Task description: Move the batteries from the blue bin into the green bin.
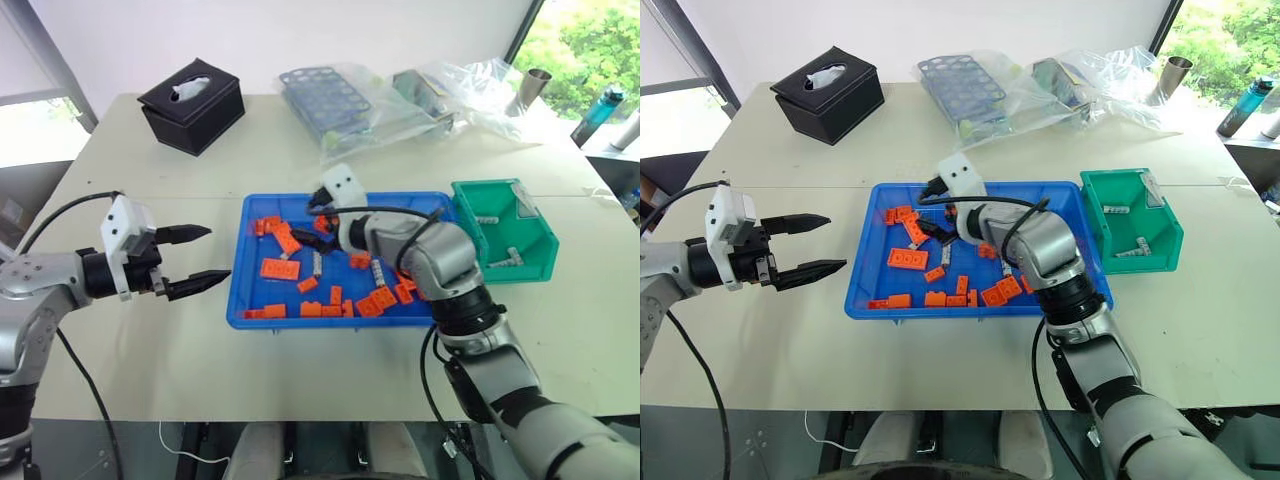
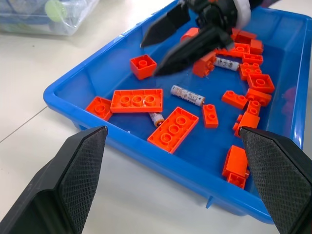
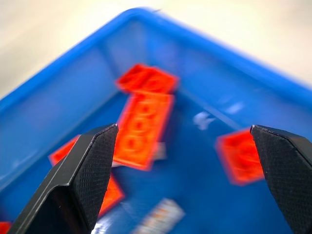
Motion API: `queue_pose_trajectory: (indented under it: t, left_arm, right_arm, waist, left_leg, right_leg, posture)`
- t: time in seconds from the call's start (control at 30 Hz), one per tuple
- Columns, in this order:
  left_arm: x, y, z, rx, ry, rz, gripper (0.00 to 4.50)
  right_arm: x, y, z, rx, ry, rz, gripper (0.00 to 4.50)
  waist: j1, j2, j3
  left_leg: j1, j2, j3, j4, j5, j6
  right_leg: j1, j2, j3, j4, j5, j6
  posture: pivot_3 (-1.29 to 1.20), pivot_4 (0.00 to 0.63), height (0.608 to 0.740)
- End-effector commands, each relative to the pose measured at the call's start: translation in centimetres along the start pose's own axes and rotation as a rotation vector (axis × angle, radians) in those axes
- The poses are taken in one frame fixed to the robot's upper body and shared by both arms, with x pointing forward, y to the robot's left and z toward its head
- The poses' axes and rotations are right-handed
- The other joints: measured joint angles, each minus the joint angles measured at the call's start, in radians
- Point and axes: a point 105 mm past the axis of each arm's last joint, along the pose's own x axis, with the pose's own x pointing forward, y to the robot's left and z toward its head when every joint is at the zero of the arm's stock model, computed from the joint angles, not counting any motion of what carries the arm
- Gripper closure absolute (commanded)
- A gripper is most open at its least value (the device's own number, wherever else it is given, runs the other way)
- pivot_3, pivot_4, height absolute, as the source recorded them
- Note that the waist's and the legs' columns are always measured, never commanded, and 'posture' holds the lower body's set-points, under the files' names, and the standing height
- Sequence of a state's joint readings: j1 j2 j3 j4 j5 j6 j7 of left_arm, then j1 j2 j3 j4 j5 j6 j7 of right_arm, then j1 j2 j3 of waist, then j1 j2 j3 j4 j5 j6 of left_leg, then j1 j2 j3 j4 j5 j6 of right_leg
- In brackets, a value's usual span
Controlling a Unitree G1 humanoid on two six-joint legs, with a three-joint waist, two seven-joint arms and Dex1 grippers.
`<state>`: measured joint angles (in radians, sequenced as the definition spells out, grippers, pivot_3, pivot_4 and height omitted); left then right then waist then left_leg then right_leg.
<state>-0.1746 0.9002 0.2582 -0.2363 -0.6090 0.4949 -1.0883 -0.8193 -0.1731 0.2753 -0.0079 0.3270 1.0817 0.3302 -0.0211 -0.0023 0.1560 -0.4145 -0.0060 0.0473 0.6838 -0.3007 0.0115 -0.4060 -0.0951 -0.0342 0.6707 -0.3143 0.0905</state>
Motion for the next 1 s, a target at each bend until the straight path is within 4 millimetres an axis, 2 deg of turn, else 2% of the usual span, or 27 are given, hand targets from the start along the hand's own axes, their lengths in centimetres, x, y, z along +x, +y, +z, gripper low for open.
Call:
queue_pose_trajectory:
  t: [0.03, 0.13, 0.43, 0.57, 0.67, 0.7, 0.73, 0.77, 1.0]
  left_arm:
    - [0.1, 0.3, 0.9, 0.045, -0.015, 0.001, 0.0]
    - [0.3, 0.3, 0.9, 0.047, -0.017, -0.003, 0.0]
    - [0.7, 0.3, 1.5, 0.054, -0.036, -0.012, 0.0]
    - [0.8, 0.1, 1.6, 0.055, -0.038, -0.016, 0.0]
    - [0.6, 0.1, 1.4, 0.047, -0.032, -0.012, 0.0]
    - [0.5, 0.2, 1.3, 0.046, -0.03, -0.01, 0.0]
    - [0.5, 0.2, 1.2, 0.046, -0.029, -0.009, 0.0]
    - [0.5, 0.2, 1.1, 0.046, -0.028, -0.008, 0.0]
    - [0.8, 0.1, 1.0, 0.045, -0.028, -0.013, 0.0]
  right_arm:
    - [0.4, 1.6, 1.0, -0.052, -0.028, 0.048, 0.02]
    - [0.8, 2.0, 0.8, -0.068, -0.02, 0.065, 0.02]
    - [3.2, 2.2, -2.1, -0.142, 0.052, 0.057, 0.02]
    - [3.6, 1.9, -2.2, -0.132, 0.04, 0.051, 0.02]
    - [3.4, 1.8, -1.8, -0.121, 0.02, 0.058, 0.89]
    - [3.3, 1.9, -1.7, -0.123, 0.013, 0.063, 1.35]
    - [3.2, 1.9, -1.6, -0.126, 0.01, 0.067, 2.0]
    - [3.2, 2.0, -1.6, -0.126, 0.009, 0.069, 2.26]
    - [3.0, 2.1, -1.3, -0.126, -0.005, 0.069, 2.32]
  waist:
    - [0.0, 0.0, 0.0]
    - [0.0, 0.0, 0.0]
    - [-0.003, 0.0, 0.0]
    - [-0.007, 0.0, 0.0]
    - [-0.013, 0.0, 0.0]
    - [-0.016, 0.0, 0.0]
    - [-0.018, 0.0, 0.0]
    - [-0.021, 0.0, 0.0]
    - [-0.023, 0.0, 0.0]
  left_leg:
    - [0.0, 0.0, 0.0, 0.0, 0.0, 0.0]
    - [0.0, 0.0, 0.0, 0.0, 0.0, 0.0]
    - [0.0, 0.0, 0.0, 0.0, 0.0, 0.0]
    - [0.0, 0.0, 0.0, 0.0, 0.0, 0.0]
    - [0.0, 0.0, 0.0, 0.0, 0.0, 0.0]
    - [0.0, 0.0, 0.0, 0.0, 0.0, 0.0]
    - [0.0, 0.0, 0.0, 0.0, 0.0, 0.0]
    - [0.0, 0.0, 0.0, 0.0, 0.0, 0.0]
    - [0.0, 0.0, 0.0, 0.0, 0.0, 0.0]
  right_leg:
    - [0.0, 0.0, 0.0, 0.0, 0.0, 0.0]
    - [0.0, 0.0, 0.0, 0.0, 0.0, 0.0]
    - [0.0, 0.001, 0.0, 0.001, 0.0, 0.0]
    - [0.0, 0.001, 0.0, 0.001, 0.0, 0.0]
    - [0.0, 0.001, 0.0, 0.001, 0.0, 0.0]
    - [0.0, 0.001, 0.0, 0.002, 0.0, 0.0]
    - [0.0, 0.001, 0.0, 0.002, 0.0, 0.0]
    - [0.0, 0.001, 0.0, 0.002, 0.0, 0.0]
    - [0.0, 0.001, 0.0, 0.002, 0.0, 0.0]
  posture:
    - [0.0, 0.15, 0.716]
    - [0.0, 0.15, 0.716]
    - [0.0, 0.15, 0.716]
    - [0.0, 0.15, 0.716]
    - [0.0, 0.15, 0.716]
    - [0.0, 0.15, 0.716]
    - [0.0, 0.15, 0.716]
    - [0.0, 0.15, 0.716]
    - [0.0, 0.15, 0.716]
